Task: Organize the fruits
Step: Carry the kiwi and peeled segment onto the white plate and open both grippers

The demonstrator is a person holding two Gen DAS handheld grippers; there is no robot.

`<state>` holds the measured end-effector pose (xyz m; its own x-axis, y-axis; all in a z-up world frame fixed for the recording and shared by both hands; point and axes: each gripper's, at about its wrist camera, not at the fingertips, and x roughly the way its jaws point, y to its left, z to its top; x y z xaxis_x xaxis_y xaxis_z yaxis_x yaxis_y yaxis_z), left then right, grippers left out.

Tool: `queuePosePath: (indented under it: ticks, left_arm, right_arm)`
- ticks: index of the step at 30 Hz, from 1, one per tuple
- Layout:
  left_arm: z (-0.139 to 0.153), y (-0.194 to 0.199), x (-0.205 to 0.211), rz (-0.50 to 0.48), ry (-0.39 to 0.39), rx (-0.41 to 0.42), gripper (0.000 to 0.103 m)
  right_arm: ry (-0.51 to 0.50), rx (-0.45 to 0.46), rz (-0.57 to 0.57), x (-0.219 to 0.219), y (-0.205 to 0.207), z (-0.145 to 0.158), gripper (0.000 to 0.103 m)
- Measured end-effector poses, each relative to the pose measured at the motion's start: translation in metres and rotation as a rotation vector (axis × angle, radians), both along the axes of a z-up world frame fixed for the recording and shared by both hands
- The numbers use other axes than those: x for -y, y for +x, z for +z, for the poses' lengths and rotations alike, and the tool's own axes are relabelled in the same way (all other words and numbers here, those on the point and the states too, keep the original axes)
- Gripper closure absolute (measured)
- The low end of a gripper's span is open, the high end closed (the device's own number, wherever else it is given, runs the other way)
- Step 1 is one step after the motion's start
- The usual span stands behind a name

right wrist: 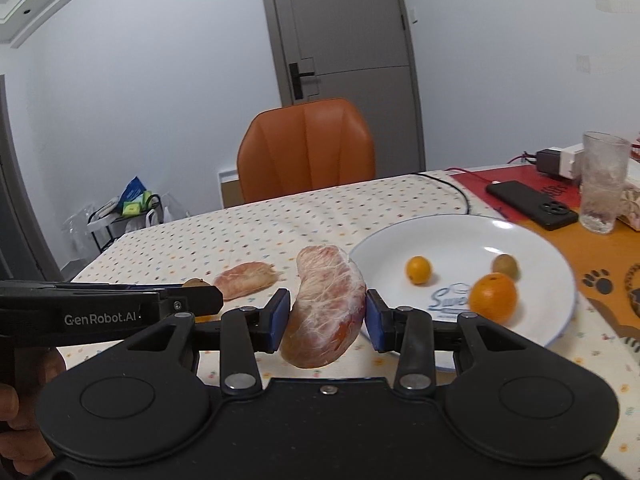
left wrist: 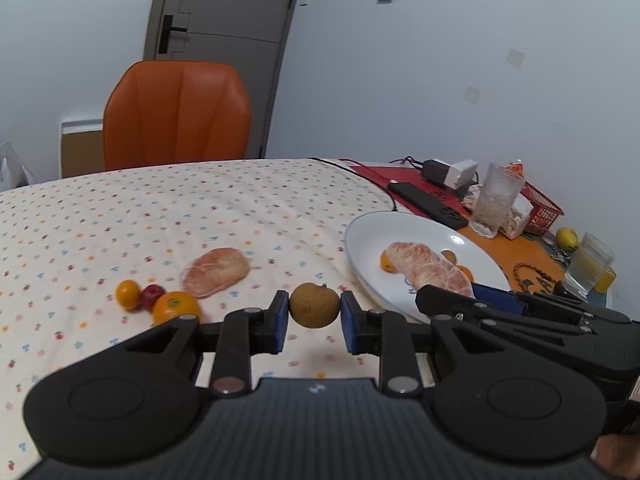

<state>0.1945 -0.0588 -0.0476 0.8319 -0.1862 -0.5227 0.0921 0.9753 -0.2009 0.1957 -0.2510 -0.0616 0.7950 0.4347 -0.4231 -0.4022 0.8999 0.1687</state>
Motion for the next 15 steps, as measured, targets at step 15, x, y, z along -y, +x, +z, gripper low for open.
queuePosePath:
  ticks: [15]
  left_arm:
    - [-0.002, 0.028, 0.042, -0.065, 0.018, -0.005, 0.077]
  right_arm:
    - [0.027, 0.000, -0.104, 0.055, 0.015, -0.003, 0.065]
